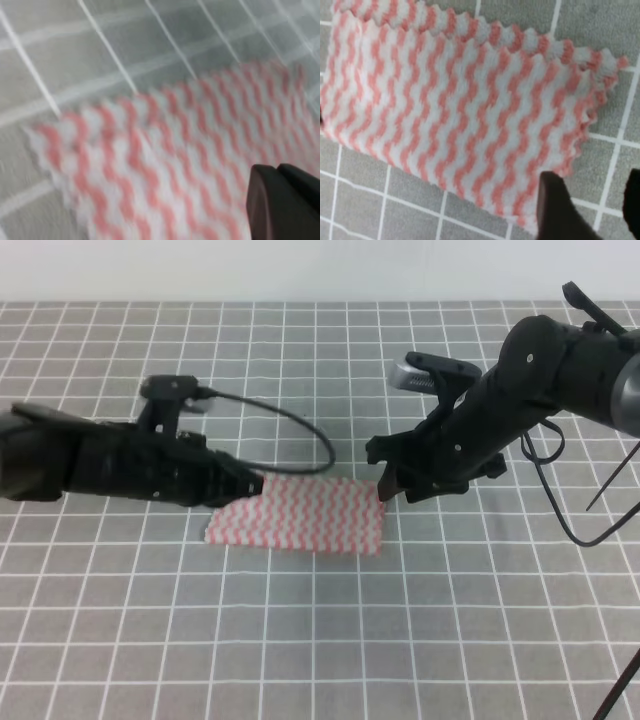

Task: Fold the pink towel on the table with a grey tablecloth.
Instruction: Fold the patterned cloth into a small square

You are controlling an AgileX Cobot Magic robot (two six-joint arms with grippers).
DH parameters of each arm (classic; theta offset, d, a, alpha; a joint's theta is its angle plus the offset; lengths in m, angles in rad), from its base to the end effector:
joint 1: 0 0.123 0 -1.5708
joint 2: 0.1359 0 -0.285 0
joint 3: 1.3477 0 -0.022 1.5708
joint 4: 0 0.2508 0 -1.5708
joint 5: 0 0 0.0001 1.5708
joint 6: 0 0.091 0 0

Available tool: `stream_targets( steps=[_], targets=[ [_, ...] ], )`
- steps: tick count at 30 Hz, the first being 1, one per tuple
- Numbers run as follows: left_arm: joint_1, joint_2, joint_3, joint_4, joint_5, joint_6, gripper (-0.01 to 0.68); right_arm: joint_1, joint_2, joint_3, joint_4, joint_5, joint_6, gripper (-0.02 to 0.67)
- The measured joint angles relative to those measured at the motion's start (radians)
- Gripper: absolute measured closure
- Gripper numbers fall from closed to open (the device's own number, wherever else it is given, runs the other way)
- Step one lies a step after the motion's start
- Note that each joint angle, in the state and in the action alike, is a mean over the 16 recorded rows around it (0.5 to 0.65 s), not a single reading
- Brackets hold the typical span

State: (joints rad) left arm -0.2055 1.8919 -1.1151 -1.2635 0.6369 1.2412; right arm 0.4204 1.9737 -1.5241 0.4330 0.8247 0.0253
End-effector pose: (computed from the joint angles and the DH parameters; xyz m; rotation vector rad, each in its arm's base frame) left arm 0.3607 -0.1280 0.1770 0.5585 2.3623 -0.8137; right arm 0.3763 0.1990 0.2206 -0.2232 2.7782 0.6331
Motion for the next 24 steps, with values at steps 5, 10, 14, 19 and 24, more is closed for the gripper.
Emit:
stream_targets(
  steps=[5,10,14,19,24],
  targets=[
    [0.0,-0.01,-0.013,0.144,0.039,-0.104,0.674,0.0,0.001,0.0,0.0,-0.008,0.0,0.374],
    [0.0,-0.004,-0.018,0.24,0.043,-0.182,0.674,0.0,0.001,0.0,-0.001,-0.008,-0.001,0.375],
    [0.0,0.007,-0.019,0.264,0.034,-0.197,0.675,0.0,0.0,0.0,0.0,-0.007,-0.002,0.374],
    [0.0,0.024,-0.019,0.274,0.019,-0.201,0.675,0.0,0.001,0.0,0.0,-0.004,-0.002,0.374],
    [0.0,0.037,-0.031,0.277,0.02,-0.202,0.675,0.0,0.001,0.0,-0.001,-0.001,-0.003,0.374]
  ],
)
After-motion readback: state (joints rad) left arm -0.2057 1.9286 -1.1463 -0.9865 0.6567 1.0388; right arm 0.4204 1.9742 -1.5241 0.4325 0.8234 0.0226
